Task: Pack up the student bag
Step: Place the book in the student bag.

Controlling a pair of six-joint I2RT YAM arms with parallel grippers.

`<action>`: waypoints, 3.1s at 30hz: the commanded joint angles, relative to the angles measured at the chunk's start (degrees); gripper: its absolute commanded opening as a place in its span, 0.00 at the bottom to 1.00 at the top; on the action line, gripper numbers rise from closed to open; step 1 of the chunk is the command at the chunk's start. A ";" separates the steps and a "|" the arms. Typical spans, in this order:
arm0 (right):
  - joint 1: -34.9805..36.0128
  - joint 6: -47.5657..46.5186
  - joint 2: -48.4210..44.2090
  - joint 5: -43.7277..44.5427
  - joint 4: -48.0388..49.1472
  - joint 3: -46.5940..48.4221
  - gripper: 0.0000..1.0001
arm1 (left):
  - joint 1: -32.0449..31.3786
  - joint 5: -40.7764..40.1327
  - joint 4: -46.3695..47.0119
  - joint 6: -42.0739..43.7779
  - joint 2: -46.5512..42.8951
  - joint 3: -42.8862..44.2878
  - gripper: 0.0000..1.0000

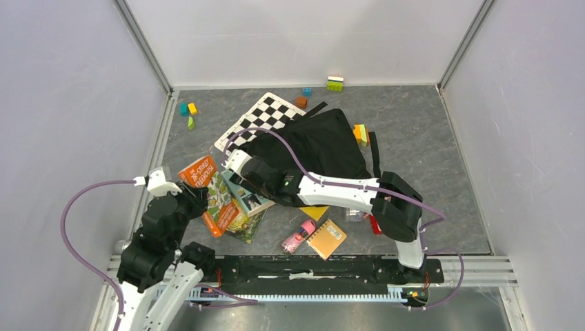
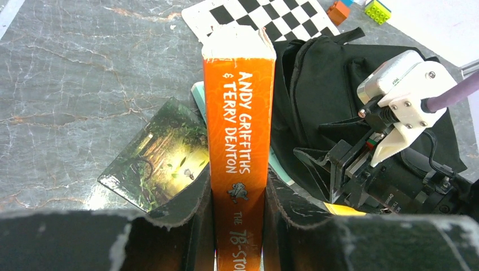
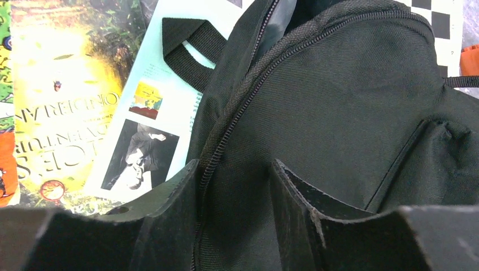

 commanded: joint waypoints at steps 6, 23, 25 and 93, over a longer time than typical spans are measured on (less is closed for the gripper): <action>-1.32 3.29 -7.08 -3.56 1.77 0.44 0.48 | 0.12 1.78 5.01 2.37 -0.06 4.88 0.02; -2.86 8.67 -31.47 11.11 12.12 -19.23 0.00 | 0.15 29.38 28.08 -6.67 12.80 2.93 0.02; -2.82 9.29 -35.54 14.18 14.18 -22.84 0.00 | 0.16 32.42 33.87 -8.84 15.74 1.02 0.02; -2.86 -2.06 -41.60 13.49 34.42 -36.08 0.00 | -15.43 35.62 106.57 -33.16 93.35 10.13 0.07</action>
